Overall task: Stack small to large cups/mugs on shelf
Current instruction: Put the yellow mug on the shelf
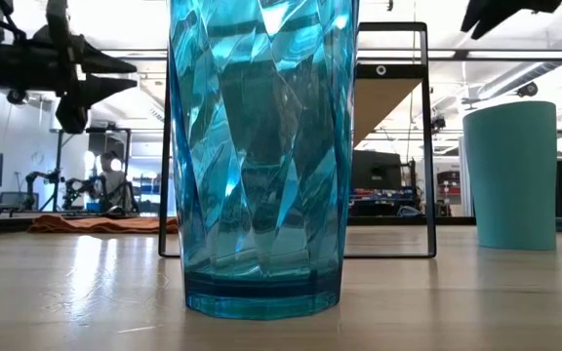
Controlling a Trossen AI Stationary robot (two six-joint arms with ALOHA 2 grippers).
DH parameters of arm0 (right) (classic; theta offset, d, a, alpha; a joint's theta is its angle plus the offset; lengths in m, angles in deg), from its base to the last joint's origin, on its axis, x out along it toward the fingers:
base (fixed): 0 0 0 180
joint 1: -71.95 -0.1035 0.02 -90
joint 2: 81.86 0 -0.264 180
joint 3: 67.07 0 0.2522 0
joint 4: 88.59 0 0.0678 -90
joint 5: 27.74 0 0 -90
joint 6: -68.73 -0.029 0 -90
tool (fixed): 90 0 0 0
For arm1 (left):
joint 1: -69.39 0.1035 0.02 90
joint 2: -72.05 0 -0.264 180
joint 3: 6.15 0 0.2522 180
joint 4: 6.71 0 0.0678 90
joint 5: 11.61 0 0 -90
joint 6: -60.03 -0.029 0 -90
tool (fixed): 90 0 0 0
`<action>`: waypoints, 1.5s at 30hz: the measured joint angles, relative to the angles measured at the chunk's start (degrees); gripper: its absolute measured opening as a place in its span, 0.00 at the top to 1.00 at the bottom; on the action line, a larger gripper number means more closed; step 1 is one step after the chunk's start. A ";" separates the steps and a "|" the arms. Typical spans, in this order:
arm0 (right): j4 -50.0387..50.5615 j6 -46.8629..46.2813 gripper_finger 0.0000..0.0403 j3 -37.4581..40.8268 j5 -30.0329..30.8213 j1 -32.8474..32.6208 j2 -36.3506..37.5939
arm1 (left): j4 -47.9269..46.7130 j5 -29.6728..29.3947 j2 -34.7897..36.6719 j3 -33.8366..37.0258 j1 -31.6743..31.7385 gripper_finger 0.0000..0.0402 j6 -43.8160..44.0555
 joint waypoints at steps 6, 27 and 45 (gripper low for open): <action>1.14 -1.01 0.66 -0.68 0.17 0.02 -2.94 | 2.98 -4.94 0.13 -1.95 0.01 0.75 0.15; 0.54 -4.81 0.66 -0.83 0.09 1.22 -2.45 | -49.94 23.08 -23.65 -43.33 -0.16 0.75 -8.84; 0.73 -2.13 0.65 -0.22 0.74 1.96 -3.72 | -40.55 10.89 -40.72 -56.72 -25.59 0.75 -3.03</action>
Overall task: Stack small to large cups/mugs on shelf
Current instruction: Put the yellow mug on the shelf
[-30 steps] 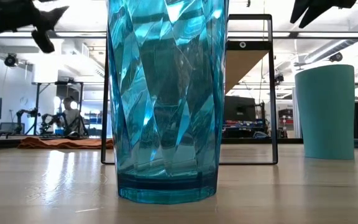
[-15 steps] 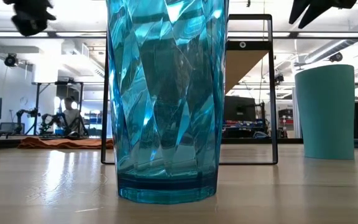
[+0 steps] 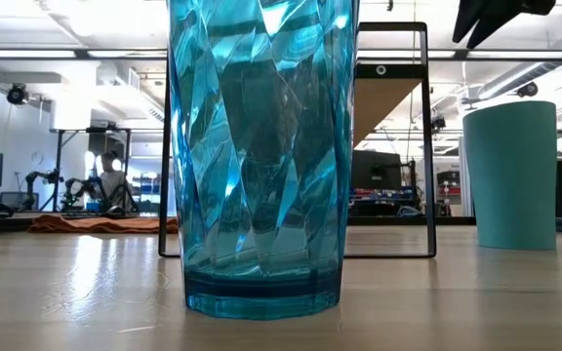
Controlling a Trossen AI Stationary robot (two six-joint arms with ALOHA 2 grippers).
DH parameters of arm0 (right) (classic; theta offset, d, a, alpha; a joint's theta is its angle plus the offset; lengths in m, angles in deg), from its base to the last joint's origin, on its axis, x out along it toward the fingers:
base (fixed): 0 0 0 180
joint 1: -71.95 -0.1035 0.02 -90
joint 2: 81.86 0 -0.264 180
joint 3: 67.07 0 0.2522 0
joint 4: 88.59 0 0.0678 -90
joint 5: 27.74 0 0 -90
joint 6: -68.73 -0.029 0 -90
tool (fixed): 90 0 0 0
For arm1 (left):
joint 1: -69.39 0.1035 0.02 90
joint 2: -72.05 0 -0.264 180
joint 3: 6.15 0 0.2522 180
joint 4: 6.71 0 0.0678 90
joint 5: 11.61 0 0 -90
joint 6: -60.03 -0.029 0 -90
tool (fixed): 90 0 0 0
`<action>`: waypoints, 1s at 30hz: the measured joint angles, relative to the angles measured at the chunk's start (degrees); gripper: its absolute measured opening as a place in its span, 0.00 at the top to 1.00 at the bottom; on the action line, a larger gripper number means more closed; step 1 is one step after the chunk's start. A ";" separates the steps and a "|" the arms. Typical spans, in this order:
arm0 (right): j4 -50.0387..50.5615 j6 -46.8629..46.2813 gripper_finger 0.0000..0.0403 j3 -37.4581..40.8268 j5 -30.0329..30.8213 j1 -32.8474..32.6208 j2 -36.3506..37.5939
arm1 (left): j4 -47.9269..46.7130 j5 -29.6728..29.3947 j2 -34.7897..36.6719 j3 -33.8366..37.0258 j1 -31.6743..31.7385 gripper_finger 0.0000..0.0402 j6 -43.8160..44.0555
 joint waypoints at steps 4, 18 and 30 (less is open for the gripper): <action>-0.02 3.27 0.65 -0.01 -0.01 0.91 0.01 | -10.21 7.19 -9.00 -0.58 -2.43 0.75 5.68; 0.23 13.03 0.65 0.04 -0.59 2.96 2.33 | -25.43 -4.49 -15.74 -0.11 -28.46 0.75 36.96; 0.15 16.29 0.65 0.08 -0.10 3.18 3.13 | -25.69 1.26 -28.99 -3.38 -30.93 0.60 40.38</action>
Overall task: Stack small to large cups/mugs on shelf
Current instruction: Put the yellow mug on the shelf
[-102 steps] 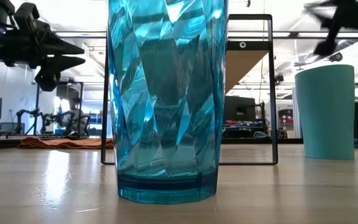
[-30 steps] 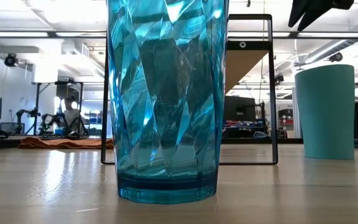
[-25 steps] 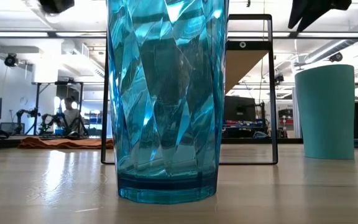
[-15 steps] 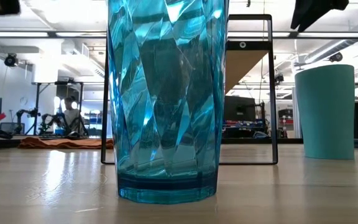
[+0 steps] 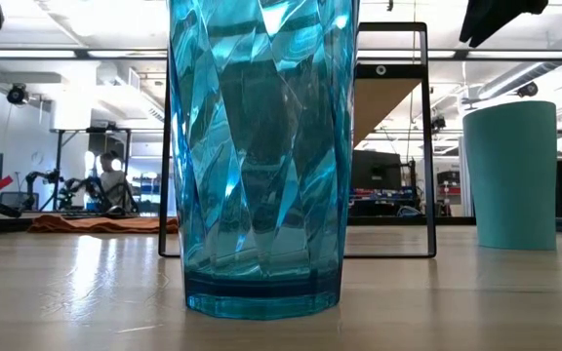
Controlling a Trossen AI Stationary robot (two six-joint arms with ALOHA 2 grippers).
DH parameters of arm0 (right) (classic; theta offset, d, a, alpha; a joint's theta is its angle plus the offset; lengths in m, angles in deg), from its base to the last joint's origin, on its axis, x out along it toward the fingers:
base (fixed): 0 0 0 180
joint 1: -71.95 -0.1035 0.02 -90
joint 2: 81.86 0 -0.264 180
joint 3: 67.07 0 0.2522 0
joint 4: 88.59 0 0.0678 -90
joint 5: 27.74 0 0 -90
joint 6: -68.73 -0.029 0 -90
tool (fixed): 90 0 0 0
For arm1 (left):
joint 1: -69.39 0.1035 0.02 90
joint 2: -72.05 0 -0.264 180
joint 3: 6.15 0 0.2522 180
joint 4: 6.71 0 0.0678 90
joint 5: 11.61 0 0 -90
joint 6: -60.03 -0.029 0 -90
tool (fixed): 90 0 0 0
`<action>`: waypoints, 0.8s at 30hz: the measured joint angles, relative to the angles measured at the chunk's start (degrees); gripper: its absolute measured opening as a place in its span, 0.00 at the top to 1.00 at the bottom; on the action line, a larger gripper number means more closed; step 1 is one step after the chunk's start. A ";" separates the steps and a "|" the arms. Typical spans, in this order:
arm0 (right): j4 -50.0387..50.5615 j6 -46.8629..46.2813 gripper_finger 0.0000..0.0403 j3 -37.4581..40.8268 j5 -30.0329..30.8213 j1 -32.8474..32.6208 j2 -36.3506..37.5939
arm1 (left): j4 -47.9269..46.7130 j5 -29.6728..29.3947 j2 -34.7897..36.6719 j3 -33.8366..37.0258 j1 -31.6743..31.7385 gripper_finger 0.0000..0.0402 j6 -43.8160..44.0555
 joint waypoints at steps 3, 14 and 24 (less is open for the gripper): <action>-0.08 0.10 0.65 0.05 -0.01 0.00 -0.04 | -2.05 0.09 -1.56 0.10 -0.92 0.56 0.07; -0.12 0.01 0.65 0.18 0.02 0.00 -0.04 | -2.90 -0.66 -6.32 1.08 -3.61 0.55 -1.31; -0.02 0.20 0.65 0.47 0.02 0.00 -0.02 | 4.90 -0.39 -8.85 7.32 -3.51 0.59 -0.21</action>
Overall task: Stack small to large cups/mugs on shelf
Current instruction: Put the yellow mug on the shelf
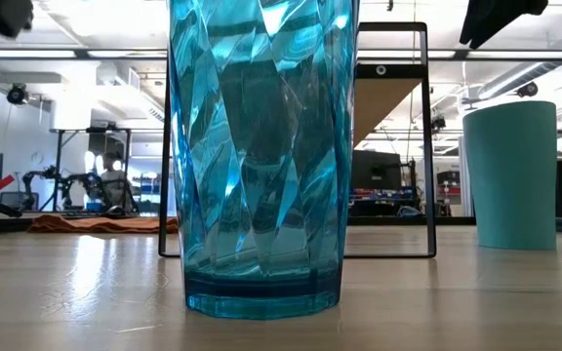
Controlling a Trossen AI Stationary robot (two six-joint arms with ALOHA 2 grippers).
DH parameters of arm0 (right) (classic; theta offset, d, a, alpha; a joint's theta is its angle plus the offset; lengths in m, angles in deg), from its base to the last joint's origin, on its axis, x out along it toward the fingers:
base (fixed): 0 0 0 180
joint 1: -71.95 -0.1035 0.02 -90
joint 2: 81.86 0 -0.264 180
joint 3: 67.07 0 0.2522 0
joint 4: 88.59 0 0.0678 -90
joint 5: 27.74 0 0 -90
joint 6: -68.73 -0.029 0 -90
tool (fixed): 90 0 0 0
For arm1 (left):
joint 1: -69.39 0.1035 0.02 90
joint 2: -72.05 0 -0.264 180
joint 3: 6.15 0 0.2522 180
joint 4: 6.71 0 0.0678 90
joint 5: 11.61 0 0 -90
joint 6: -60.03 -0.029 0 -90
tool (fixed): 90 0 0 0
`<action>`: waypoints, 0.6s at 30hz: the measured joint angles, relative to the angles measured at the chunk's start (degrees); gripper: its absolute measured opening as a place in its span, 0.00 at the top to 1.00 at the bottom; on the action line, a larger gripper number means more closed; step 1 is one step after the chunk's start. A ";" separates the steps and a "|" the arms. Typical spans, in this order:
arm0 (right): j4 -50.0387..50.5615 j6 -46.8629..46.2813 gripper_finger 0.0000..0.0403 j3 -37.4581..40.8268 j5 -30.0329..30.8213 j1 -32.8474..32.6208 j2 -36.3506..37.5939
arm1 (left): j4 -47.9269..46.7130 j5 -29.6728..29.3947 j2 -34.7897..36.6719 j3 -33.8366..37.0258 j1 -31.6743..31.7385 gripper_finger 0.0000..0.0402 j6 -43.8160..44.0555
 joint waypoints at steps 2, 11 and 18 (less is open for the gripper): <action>0.02 0.00 0.65 0.01 0.00 0.00 0.03 | 0.02 0.24 -0.38 0.73 0.06 0.64 0.67; 0.07 0.83 0.65 0.01 0.00 0.04 0.04 | 1.95 0.24 0.83 3.01 2.35 0.98 -1.14; 0.23 0.59 0.65 0.01 -0.05 0.26 0.04 | -1.34 0.24 3.52 1.84 10.11 0.99 -9.05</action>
